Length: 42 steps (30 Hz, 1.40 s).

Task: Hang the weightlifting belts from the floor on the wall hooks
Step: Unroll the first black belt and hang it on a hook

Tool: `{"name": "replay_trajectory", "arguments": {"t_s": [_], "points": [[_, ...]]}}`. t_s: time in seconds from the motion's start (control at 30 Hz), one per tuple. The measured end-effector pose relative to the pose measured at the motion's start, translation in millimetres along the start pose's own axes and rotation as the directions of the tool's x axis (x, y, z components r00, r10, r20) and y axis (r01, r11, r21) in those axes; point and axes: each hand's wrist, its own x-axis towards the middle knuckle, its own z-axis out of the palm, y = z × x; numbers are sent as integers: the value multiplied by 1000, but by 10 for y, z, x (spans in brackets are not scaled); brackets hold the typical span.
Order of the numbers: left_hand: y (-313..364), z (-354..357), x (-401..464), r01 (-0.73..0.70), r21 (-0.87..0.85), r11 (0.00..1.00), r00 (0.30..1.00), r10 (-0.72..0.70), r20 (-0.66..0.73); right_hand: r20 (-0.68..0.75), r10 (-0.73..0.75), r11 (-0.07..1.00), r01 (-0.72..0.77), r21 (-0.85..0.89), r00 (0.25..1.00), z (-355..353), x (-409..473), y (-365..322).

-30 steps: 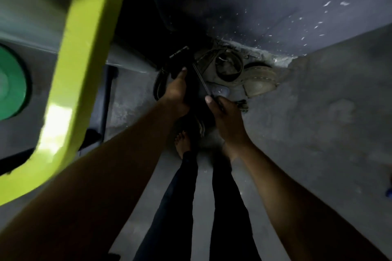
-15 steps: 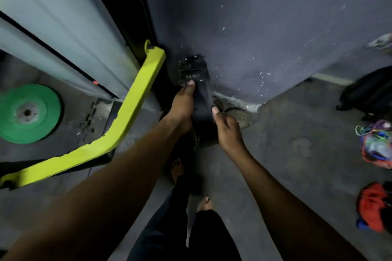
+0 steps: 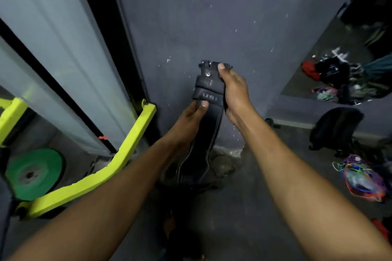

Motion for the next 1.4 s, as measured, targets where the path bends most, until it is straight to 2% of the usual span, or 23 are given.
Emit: {"name": "replay_trajectory", "arguments": {"t_s": [0.13, 0.23, 0.37, 0.5, 0.7, 0.93, 1.1, 1.23, 1.3, 1.4], "points": [[309, 93, -107, -117, 80, 990, 993, 117, 0, -12, -253, 964, 251, -93, 967, 28, -192, -400], [606, 102, -108, -198, -3, 980, 980, 197, -38, 23, -382, 917, 382, -116, 924, 52, -316, -695], [1167, 73, -123, -330, -111, 938, 940, 316, -126, 95, -466, 872, 475, -119, 880, 57, -418, -1042], [1709, 148, -96, -425, 33, 905, 891, 424, -162, 166, -511, 838, 532, -120, 843, 93, -422, -1297], [2111, 190, -3, -503, 162, 849, 825, 527, -202, 232, -540, 809, 575, -122, 809, 180, -368, -1569], [2264, 179, 103, -538, 56, 841, 828, 540, -148, 254, -575, 771, 619, -147, 778, 198, -232, -1760], [2462, 224, 191, -624, 101, 775, 763, 632, -135, 234, -596, 763, 633, -133, 768, 193, -113, -1842], [2627, 277, 303, -648, 118, 752, 738, 659, -145, 208, -618, 741, 650, -168, 758, 93, -73, -1769], [2722, 282, 369, -647, 113, 754, 739, 656, -151, 242, -546, 783, 591, -195, 802, -18, -51, -1535], [2847, 260, 452, -641, 117, 759, 745, 651, -145, 344, -328, 862, 428, -273, 880, -215, 28, -993]]}}
